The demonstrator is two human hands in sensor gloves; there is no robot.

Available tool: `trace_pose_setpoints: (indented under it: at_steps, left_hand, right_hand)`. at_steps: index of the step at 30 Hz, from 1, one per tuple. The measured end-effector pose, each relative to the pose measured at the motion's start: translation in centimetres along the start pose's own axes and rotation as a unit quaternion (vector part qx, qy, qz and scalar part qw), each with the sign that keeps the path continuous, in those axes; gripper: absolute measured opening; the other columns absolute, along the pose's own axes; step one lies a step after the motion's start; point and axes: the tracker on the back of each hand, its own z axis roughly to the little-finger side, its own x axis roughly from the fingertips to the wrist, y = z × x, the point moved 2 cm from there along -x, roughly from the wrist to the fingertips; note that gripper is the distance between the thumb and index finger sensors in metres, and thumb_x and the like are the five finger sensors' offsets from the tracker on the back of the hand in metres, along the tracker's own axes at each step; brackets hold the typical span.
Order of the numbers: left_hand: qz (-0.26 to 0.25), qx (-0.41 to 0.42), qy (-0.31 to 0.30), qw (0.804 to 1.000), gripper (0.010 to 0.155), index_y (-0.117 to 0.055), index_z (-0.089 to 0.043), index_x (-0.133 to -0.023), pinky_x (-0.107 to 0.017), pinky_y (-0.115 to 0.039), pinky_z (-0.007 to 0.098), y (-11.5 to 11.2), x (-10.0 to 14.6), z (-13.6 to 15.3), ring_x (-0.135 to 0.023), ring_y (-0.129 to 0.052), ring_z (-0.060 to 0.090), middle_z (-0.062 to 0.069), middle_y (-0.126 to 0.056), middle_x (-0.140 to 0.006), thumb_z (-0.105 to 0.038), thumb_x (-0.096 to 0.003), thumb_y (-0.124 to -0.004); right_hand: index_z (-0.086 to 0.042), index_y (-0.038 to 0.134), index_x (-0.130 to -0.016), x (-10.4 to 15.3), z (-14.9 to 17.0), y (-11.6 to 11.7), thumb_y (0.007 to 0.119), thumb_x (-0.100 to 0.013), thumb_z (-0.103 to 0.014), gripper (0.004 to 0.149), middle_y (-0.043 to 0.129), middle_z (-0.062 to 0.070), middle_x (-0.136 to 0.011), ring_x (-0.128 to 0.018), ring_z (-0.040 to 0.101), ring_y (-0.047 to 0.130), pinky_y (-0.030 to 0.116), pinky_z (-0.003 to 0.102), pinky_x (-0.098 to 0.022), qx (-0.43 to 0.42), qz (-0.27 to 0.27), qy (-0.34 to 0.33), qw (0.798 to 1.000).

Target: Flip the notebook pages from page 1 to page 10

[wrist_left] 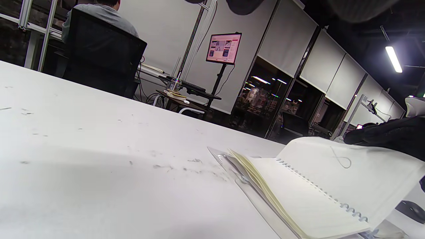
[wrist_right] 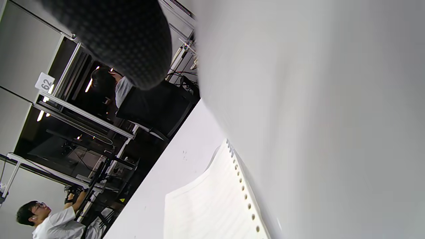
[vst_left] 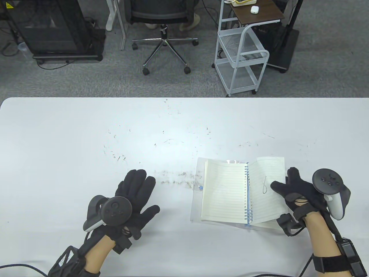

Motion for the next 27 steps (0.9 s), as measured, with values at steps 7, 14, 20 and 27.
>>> trace_pose_setpoints:
  at_steps: [7,14,20,27]
  left_hand:
    - [-0.004,-0.001,-0.001,1.0,0.084,-0.04,-0.024,-0.114,-0.073,-0.039,0.071,0.1,0.0,0.0,-0.114,-0.022,0.048,0.011,-0.025,-0.119,-0.068,-0.0458,-0.064]
    - [-0.004,0.0,-0.003,1.0,0.084,-0.04,-0.024,-0.114,-0.073,-0.039,0.071,0.1,0.0,0.1,-0.114,-0.022,0.048,0.011,-0.025,-0.119,-0.068,-0.0459,-0.064]
    - [-0.004,0.0,-0.01,1.0,0.084,-0.04,-0.024,-0.114,-0.073,-0.039,0.071,0.1,0.1,-0.1,-0.114,-0.022,0.047,0.011,-0.025,-0.119,-0.068,-0.0457,-0.064]
    - [-0.008,0.001,-0.014,1.0,0.084,-0.04,-0.024,-0.114,-0.073,-0.039,0.071,0.2,0.2,-0.1,-0.114,-0.022,0.048,0.011,-0.025,-0.119,-0.068,-0.0458,-0.064]
  right_hand:
    - [0.007,0.047,-0.091,-0.3,-1.1,1.0,0.089,-0.043,-0.024,0.07,0.093,0.021,-0.069,-0.03,0.015,0.113,0.094,0.041,-0.029,-0.001,-0.003,-0.019,1.0]
    - [0.005,0.05,-0.091,-1.0,-3.7,3.3,0.088,-0.043,-0.023,0.067,0.095,0.019,-0.068,-0.03,0.015,0.113,0.094,0.041,-0.029,0.02,-0.014,-0.042,0.999]
    - [0.005,0.051,-0.091,-2.0,-5.2,6.3,0.088,-0.044,-0.024,0.067,0.095,0.019,-0.068,-0.03,0.015,0.113,0.094,0.041,-0.029,0.032,-0.037,-0.05,0.998]
    - [0.005,0.051,-0.09,-3.3,-6.2,10.7,0.088,-0.044,-0.024,0.066,0.095,0.018,-0.068,-0.031,0.015,0.113,0.094,0.041,-0.03,0.071,-0.071,-0.056,0.993]
